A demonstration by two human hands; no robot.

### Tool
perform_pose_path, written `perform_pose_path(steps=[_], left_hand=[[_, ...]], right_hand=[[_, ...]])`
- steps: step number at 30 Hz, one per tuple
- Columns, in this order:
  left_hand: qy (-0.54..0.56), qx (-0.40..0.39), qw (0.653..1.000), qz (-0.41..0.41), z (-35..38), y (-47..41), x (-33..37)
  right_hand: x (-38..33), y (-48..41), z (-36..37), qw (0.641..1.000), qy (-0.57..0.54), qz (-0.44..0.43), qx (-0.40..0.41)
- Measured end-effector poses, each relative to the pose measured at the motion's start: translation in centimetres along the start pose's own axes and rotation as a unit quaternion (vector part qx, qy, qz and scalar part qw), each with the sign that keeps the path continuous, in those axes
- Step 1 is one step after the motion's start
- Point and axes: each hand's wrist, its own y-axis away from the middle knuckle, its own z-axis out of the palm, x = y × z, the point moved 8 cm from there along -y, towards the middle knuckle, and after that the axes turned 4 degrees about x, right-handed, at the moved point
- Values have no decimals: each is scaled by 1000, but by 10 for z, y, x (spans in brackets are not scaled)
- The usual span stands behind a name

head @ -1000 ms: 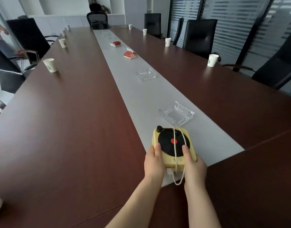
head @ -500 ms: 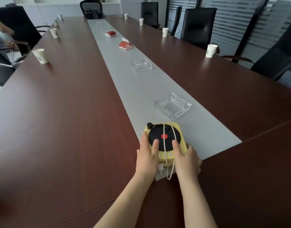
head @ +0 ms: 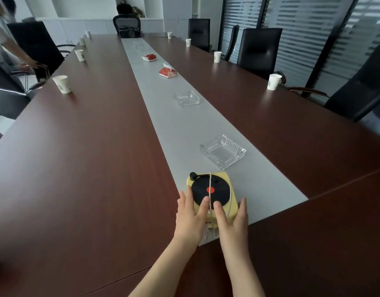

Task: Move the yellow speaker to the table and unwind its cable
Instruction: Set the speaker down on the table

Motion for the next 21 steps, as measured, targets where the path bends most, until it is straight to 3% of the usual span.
perform_pose_path(steps=[5,12,17,21], left_hand=[[-10,13,1000,15,2,2,5],[-25,58,993,100,5,4,30],[-1,26,991,129,15,9,51],[82,-28,991,102,27,14,67]], right_hand=[[-2,5,-9,998,-53,-22,20],[12,-3,-22,980,-171,63,83],[17,-8,-29,957,-239,116,114],[16,-10,-31,941,-285,140,117]])
